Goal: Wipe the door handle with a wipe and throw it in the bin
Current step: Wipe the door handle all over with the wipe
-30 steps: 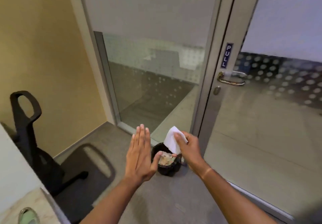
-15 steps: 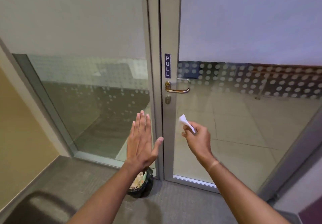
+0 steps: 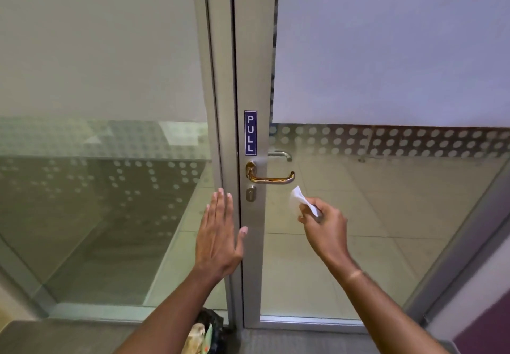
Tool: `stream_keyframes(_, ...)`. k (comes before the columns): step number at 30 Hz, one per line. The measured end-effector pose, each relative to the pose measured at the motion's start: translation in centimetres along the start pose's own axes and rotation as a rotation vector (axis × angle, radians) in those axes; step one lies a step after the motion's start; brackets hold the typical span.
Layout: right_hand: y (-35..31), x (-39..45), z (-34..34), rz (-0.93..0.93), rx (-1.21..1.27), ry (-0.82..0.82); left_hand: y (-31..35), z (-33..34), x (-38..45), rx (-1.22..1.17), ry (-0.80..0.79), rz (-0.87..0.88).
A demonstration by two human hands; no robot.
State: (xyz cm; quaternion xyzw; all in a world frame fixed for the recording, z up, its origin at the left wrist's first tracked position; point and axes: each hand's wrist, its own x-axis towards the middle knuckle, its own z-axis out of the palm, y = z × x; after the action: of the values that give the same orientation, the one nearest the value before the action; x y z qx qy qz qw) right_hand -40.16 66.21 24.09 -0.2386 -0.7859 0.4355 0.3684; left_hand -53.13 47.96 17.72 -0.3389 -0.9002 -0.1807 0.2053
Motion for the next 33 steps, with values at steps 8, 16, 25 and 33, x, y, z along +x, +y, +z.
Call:
stream_keyframes(8, -1.0, 5.0, 3.0, -0.159, -0.116, 0.088, -2.6, 3.8, 6.4, -0.049, 0.002, 0.005)
stream_keyframes(16, -1.6, 12.0, 6.3, -0.343, -0.319, -0.13, -3.5, 6.7, 11.3, -0.044, 0.053, 0.018)
stream_keyframes(25, -2.4, 15.1, 11.1, -0.47, -0.595, -0.398, -4.8, 8.8, 13.5, -0.049, 0.151, 0.096)
stream_keyframes(33, -3.0, 15.1, 13.7, -0.449, -0.73, -0.412, -6.2, 10.4, 14.8, -0.021, 0.157, 0.123)
